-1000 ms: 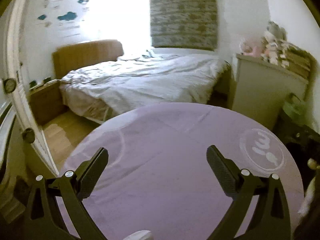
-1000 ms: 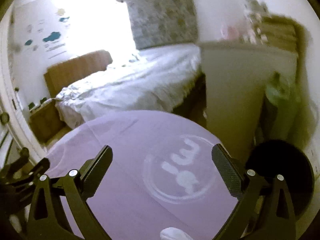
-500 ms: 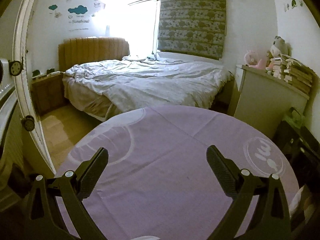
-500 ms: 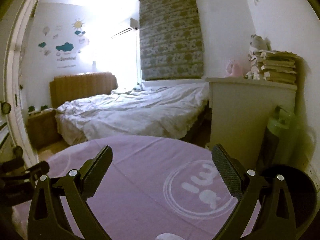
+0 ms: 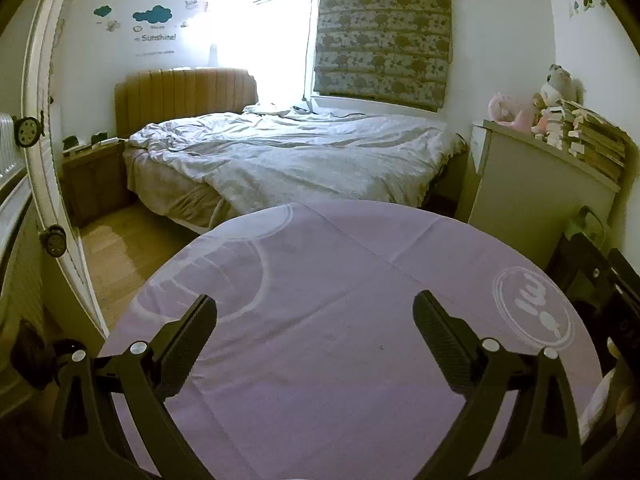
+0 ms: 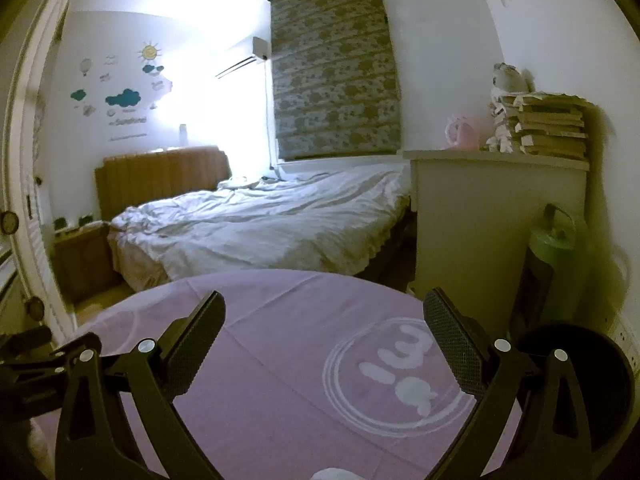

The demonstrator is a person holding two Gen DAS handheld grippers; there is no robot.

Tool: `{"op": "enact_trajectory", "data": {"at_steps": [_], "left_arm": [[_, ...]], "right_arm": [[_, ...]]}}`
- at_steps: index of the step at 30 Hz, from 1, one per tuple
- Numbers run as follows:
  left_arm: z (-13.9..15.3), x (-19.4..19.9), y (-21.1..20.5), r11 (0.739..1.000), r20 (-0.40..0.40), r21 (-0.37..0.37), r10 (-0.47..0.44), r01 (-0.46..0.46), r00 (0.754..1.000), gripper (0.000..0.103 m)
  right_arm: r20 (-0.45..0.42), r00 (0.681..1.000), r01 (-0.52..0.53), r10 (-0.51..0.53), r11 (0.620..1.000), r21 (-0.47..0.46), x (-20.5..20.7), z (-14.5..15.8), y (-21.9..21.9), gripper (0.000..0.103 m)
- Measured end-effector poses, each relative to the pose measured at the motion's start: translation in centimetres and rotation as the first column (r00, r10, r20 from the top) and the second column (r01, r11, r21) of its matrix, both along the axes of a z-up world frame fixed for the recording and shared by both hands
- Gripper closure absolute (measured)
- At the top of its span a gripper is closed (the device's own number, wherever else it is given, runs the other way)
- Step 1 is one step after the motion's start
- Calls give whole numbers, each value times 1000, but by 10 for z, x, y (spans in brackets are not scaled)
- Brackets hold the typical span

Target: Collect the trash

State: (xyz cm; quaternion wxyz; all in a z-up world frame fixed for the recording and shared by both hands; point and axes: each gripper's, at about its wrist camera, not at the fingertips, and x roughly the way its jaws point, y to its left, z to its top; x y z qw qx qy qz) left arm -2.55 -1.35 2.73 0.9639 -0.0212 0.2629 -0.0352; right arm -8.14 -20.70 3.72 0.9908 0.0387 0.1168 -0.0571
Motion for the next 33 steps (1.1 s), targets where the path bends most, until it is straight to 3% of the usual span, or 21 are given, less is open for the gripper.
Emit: {"op": "enact_trajectory", "data": {"at_steps": [33], "left_arm": [[-1, -3, -4, 1000, -10, 24, -10, 11, 1000, 5]], "right_arm": [[-7, 1000, 2, -2, 1000, 25, 1, -2, -6, 5]]}}
